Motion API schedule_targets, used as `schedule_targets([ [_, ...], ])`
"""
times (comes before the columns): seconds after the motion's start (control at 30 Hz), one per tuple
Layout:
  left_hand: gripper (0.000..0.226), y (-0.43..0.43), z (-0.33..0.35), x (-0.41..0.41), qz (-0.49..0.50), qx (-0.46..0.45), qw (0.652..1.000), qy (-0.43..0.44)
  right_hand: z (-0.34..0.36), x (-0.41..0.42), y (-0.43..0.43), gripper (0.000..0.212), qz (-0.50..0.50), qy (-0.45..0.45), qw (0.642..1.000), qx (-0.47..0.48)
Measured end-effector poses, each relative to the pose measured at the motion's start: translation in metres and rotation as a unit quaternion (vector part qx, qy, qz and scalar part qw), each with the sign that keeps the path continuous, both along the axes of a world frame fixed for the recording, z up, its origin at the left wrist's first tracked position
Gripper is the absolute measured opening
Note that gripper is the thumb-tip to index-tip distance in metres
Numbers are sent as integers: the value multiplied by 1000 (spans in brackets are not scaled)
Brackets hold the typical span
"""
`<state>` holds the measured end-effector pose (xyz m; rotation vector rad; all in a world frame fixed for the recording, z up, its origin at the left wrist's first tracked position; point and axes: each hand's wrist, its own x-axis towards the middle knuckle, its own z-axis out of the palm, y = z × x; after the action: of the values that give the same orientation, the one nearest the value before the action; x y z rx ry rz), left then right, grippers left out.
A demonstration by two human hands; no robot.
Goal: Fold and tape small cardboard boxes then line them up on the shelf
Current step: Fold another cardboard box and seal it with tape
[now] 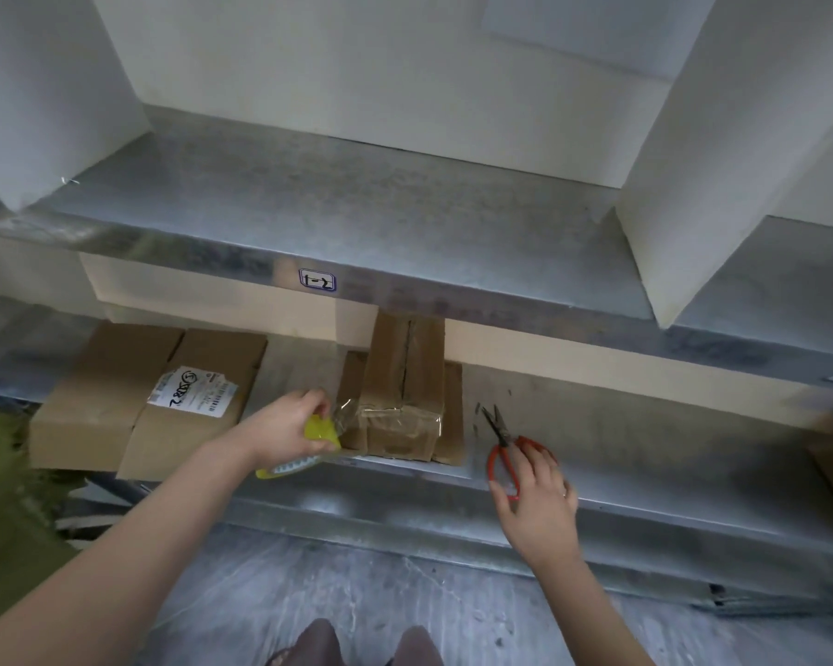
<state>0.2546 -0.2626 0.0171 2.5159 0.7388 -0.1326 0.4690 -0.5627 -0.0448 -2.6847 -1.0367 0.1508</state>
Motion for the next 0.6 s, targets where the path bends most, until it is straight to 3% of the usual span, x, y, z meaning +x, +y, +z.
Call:
schedule_targets([
  [0.23,44,6,6,2,-37,-11,999,-5,49,-67,35,55,66,-30,994,82],
  [0.6,44,25,15,0,-92,-19,995,-23,56,-86,99,54,41,13,997,66],
])
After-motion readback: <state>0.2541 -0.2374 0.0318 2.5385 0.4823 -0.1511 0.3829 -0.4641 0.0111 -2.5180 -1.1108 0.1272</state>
